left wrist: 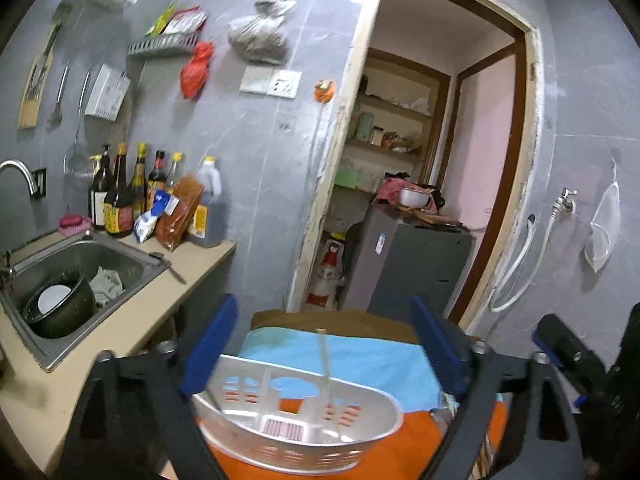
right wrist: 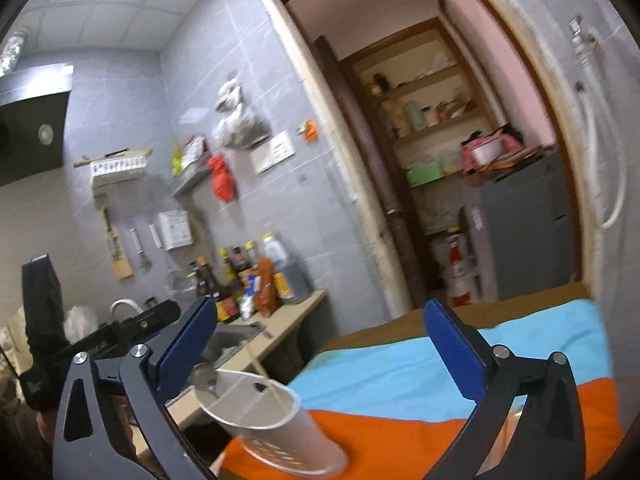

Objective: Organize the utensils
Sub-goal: 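Carry spoon and chopstick over the white caddy and open both tools to drop them, then move both tools back over the remaining utensils on the cloth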

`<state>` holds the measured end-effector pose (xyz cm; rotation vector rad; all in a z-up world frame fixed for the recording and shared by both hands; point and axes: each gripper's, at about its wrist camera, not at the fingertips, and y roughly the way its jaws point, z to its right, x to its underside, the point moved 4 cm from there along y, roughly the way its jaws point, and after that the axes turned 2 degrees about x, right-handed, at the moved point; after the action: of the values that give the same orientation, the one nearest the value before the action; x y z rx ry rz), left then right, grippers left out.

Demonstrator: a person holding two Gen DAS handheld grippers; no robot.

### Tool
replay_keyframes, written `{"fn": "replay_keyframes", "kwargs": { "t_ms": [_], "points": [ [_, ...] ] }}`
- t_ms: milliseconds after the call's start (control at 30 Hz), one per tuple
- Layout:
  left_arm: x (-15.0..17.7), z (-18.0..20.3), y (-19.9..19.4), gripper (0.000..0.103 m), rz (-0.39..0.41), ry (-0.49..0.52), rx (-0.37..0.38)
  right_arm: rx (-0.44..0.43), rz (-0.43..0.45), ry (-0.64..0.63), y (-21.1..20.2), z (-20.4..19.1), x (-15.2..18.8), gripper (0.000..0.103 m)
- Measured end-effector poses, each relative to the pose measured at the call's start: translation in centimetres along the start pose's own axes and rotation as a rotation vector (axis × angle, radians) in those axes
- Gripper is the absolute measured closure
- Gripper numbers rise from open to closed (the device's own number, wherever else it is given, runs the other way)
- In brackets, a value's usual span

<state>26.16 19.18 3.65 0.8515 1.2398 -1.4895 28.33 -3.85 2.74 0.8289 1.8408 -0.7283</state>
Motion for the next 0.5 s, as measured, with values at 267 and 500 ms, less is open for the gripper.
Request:
{"fn": "replay_keyframes", "kwargs": {
  "t_ms": [267, 500],
  "points": [
    [2.8, 6.8, 0.6, 0.011, -0.005, 0.102, 0.022, 0.184, 0.015, -0.049, -5.7, 4.2, -0.6, 0.0],
    [6.2, 11.6, 2.3, 0.011, -0.045, 0.167, 0.058, 0.299, 0.004, -0.071, -8.9, 8.7, 0.2, 0.0]
  ]
}}
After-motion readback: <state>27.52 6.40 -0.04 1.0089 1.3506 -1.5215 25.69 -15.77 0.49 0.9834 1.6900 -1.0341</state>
